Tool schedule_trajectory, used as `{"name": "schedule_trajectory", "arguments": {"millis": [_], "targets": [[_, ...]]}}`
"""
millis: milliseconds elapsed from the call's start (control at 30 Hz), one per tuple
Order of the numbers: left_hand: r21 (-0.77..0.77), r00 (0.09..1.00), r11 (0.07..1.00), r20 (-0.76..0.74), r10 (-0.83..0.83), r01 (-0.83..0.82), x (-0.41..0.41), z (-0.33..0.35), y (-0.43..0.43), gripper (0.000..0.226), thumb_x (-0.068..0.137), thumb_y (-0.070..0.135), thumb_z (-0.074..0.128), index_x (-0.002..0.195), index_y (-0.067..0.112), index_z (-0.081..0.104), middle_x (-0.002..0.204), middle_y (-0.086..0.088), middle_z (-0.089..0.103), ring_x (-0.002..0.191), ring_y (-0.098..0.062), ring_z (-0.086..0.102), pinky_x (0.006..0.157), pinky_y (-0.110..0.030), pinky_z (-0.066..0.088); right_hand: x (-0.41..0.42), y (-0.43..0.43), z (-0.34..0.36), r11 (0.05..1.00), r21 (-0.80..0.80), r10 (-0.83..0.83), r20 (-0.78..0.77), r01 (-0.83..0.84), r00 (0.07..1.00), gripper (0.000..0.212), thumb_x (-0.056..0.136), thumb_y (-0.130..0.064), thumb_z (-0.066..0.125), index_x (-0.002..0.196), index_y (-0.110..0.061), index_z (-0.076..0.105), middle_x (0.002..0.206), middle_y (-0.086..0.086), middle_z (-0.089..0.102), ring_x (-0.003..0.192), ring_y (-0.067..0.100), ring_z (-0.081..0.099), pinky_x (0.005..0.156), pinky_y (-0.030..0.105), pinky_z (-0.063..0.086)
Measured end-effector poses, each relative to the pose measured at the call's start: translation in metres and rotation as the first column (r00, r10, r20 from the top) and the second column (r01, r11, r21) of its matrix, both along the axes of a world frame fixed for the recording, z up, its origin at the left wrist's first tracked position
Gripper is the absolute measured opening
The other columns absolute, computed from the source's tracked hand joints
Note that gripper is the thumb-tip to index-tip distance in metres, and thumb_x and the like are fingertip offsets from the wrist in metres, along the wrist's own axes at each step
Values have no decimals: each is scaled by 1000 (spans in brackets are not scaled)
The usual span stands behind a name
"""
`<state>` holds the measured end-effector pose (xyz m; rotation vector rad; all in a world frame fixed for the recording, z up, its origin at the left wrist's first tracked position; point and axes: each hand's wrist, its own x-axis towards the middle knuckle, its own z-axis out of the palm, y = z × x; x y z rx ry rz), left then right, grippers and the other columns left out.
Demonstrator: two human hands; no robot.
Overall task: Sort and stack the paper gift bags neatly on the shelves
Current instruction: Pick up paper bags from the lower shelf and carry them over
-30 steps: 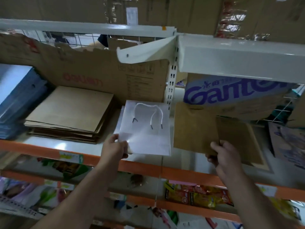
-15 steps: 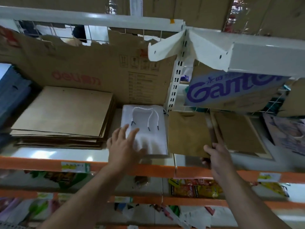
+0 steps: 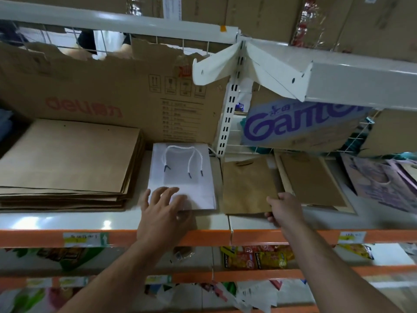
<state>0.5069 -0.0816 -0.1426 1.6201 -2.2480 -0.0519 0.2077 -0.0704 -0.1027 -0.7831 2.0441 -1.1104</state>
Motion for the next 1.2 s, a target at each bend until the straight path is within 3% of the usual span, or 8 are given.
{"name": "schedule_trajectory", "arguments": {"millis": [100,200,300,400,767,933,1000,1200], "targets": [[-17,999,999,10,-32,32,1,-1,0,37,90,63,50,118,41,58,135,9,55,136,-20,36,118,-49,18,3,-1,-5,995,99,51,-364,-16,930,21,90,-23,65,102,-7,62,80,7,66,63,17,62,53,25,41],[-26,996,996,5,-86,86,2,-1,3,42,90,66,39,117,42,58,132,10,56,132,-20,41,113,-47,26,6,5,-15,980,172,189,-658,-100,728,44,88,-43,63,124,-21,52,115,1,57,96,20,58,69,31,50],[-33,993,992,-6,-118,118,3,0,4,44,89,66,39,117,40,59,129,8,59,128,-22,47,108,-49,34,9,7,-26,939,189,332,-719,-288,610,48,90,-49,57,134,-29,55,133,-2,48,122,19,43,98,38,45],[-41,993,993,-6,-114,114,2,1,3,43,87,63,42,116,37,62,125,6,62,124,-23,51,104,-50,39,10,6,-32,882,232,439,-723,-411,533,38,93,-46,50,129,-36,58,133,-10,49,126,13,36,105,40,38],[55,995,994,6,-99,98,3,4,3,55,82,65,41,120,32,63,130,1,62,126,-26,49,105,-52,40,10,4,-34,928,110,332,-677,-356,657,39,93,-12,48,121,-33,64,130,-15,53,129,8,36,110,37,31],[76,997,994,-5,-80,81,3,7,3,59,81,69,40,123,34,62,133,2,59,127,-25,47,107,-49,36,10,13,-41,937,-21,235,-701,-348,674,36,87,-33,51,115,-23,70,121,-6,62,120,13,46,103,36,42],[72,998,995,-11,-67,68,2,9,5,61,81,70,40,125,33,61,133,1,59,127,-26,47,107,-49,35,8,15,-42,931,-88,200,-688,-353,698,33,85,-32,54,110,-19,72,116,-4,65,115,13,49,98,33,45],[76,997,997,-76,31,-25,-4,14,6,61,87,69,38,126,31,63,134,0,59,129,-27,43,106,-53,35,-10,24,-32,936,-228,150,-433,-269,889,11,88,-21,63,97,-22,70,102,-8,64,100,5,56,83,18,44]]}}
